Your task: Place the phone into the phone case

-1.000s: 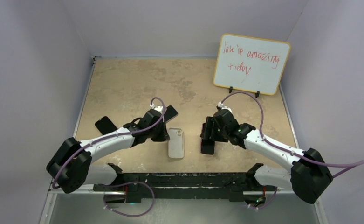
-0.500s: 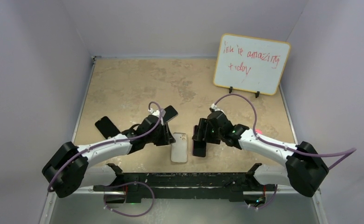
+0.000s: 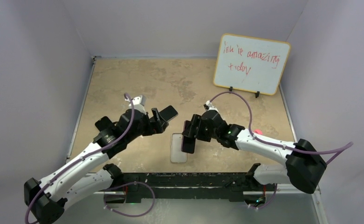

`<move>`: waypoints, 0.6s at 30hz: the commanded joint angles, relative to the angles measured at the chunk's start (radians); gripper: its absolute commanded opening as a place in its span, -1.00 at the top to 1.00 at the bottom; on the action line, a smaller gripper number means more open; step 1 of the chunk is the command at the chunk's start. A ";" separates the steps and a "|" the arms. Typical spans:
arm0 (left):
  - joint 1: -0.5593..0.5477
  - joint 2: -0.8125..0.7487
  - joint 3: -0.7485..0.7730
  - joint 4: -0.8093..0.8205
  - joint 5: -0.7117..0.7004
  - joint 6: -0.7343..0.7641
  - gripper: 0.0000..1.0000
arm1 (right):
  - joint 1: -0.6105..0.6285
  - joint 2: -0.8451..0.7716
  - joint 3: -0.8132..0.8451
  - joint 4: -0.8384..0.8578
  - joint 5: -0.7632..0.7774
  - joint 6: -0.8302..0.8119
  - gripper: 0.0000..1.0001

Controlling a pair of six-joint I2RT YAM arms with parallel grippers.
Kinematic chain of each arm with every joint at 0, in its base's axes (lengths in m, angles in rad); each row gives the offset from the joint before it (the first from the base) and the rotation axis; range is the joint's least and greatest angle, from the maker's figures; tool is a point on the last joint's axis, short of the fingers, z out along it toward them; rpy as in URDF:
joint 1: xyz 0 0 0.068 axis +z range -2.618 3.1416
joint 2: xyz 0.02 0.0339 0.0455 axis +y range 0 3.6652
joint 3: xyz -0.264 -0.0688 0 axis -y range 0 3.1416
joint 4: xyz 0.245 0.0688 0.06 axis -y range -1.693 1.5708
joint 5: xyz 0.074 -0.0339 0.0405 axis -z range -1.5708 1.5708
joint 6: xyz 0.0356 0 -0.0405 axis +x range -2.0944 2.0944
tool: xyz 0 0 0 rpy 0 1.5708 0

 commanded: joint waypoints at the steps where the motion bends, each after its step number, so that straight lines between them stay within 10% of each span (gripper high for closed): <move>1: 0.002 -0.101 0.048 -0.152 -0.151 0.041 -0.82 | 0.032 0.022 0.067 0.085 0.049 0.050 0.02; 18: 0.003 -0.255 0.033 -0.278 -0.256 0.051 -0.82 | 0.197 0.299 0.225 0.015 0.193 0.032 0.02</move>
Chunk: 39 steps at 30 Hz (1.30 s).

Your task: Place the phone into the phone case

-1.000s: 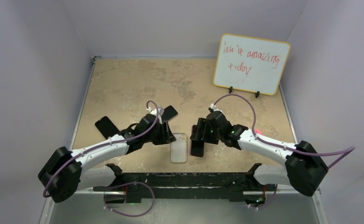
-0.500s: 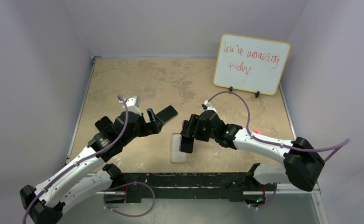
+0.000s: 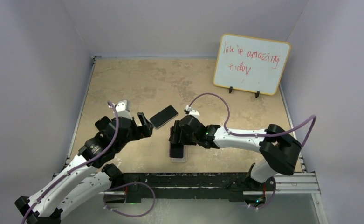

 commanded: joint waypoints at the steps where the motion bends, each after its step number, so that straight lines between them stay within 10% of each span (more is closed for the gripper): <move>1: 0.003 -0.021 0.014 -0.023 -0.030 0.030 -0.82 | 0.017 0.033 0.050 -0.008 0.057 0.007 0.02; 15: 0.002 -0.017 -0.008 -0.004 -0.027 0.026 -0.82 | 0.048 0.084 0.067 -0.089 0.089 0.023 -0.04; 39: 0.002 0.010 -0.021 0.031 0.025 0.009 -0.80 | 0.054 0.031 0.093 -0.187 0.089 0.057 -0.75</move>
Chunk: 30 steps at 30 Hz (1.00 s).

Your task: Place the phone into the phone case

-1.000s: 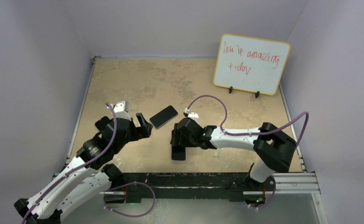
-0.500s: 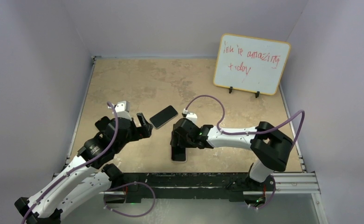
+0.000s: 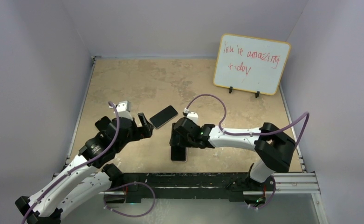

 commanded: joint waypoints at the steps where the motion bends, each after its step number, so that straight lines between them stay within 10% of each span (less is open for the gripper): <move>1: 0.002 0.014 -0.023 0.067 0.042 0.000 -0.78 | 0.006 -0.070 0.010 -0.045 0.018 0.013 -0.74; 30: 0.001 0.520 -0.263 0.729 0.509 -0.014 0.17 | -0.165 -0.225 -0.346 0.334 -0.229 -0.065 0.03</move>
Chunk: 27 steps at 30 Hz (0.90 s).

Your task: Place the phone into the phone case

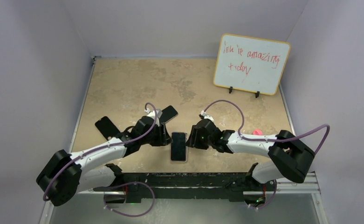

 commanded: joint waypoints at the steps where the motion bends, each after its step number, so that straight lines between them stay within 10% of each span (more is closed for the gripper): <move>1: 0.001 0.074 -0.026 0.158 0.079 -0.004 0.21 | -0.015 -0.019 -0.025 0.120 -0.071 0.007 0.04; 27: -0.013 0.222 -0.049 0.321 0.241 0.037 0.61 | -0.021 0.055 -0.059 0.260 -0.126 0.028 0.08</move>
